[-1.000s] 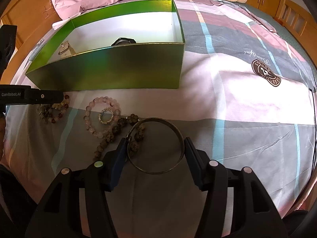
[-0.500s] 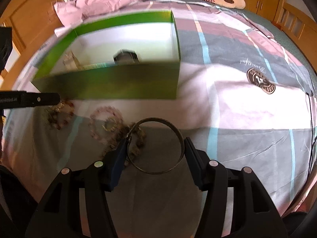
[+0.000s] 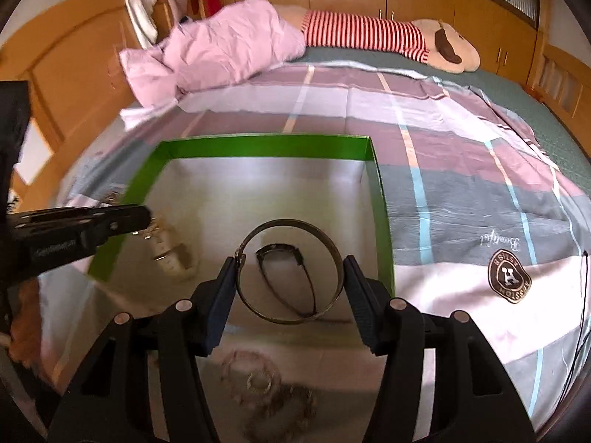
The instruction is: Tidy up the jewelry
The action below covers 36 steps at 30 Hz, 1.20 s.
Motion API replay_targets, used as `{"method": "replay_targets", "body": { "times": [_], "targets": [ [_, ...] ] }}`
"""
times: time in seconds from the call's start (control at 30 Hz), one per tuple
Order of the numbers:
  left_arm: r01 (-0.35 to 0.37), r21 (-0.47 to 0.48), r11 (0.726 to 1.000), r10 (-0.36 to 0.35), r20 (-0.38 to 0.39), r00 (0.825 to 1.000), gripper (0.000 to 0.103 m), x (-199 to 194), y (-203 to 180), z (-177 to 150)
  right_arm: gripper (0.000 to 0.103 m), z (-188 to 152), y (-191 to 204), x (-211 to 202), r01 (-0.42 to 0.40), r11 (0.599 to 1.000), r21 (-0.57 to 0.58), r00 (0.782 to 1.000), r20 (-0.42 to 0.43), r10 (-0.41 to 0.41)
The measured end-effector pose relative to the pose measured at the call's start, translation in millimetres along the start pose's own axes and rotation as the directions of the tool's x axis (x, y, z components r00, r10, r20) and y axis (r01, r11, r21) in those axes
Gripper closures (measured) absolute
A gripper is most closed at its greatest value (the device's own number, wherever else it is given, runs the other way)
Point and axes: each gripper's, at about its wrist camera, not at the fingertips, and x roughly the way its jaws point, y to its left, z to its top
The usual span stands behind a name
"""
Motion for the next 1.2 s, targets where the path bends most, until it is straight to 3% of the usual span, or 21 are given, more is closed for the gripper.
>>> {"method": "replay_targets", "body": {
  "times": [0.23,0.33,0.4,0.6,0.7,0.73,0.8,0.93,1.07,1.2],
  "targets": [
    [0.048,-0.031,0.998,-0.047,0.027,0.999,0.089,14.3,3.2,23.8,0.046,5.5,-8.2,32.4,0.035,0.999,0.031,0.999,-0.038,-0.034],
    [0.028,-0.073,0.997,-0.029,-0.008,1.0,0.076,25.0,3.3,26.5,0.041,5.0,-7.5,36.4,0.034,0.999,0.018,0.998,-0.048,-0.033],
    [0.059,-0.099,0.993,-0.062,-0.03,0.998,0.062,22.9,3.7,23.6,0.035,2.5,-8.4,28.7,0.029,0.999,0.023,0.999,-0.034,-0.028],
    [0.082,-0.057,0.995,-0.084,-0.029,0.996,0.06,-26.6,1.1,3.6,0.035,-25.0,-18.8,-29.5,-0.092,0.993,0.076,0.996,0.025,0.09],
    [0.024,-0.012,1.0,-0.025,-0.058,0.998,0.06,-37.7,4.2,-22.2,0.036,-49.6,-19.9,-39.3,-0.08,0.995,0.06,0.997,-0.008,0.08],
    [0.011,-0.008,1.0,-0.012,-0.062,0.998,0.06,-38.8,9.5,-36.3,0.038,-58.7,-19.4,-36.7,-0.062,0.997,0.045,0.997,-0.033,0.063],
    [-0.001,-0.044,0.999,-0.003,-0.095,0.995,0.062,-33.6,20.1,-52.0,0.054,-79.8,-16.6,-22.8,-0.019,1.0,-0.002,0.994,-0.11,0.018],
    [0.034,-0.077,0.996,-0.041,-0.093,0.995,0.06,-34.5,28.2,-64.5,0.063,-108.8,-12.2,4.4,-0.009,1.0,0.001,0.972,-0.236,0.009],
    [0.024,-0.052,0.998,-0.03,-0.118,0.993,0.06,-29.2,23.9,-66.0,0.092,-113.3,3.8,7.6,-0.013,0.998,-0.056,0.968,-0.252,-0.002],
    [0.037,-0.016,0.999,-0.038,-0.152,0.988,0.059,-24.0,17.9,-69.7,0.092,-112.3,16.0,-2.1,-0.086,0.992,-0.097,0.968,-0.244,0.06]
  ]
}}
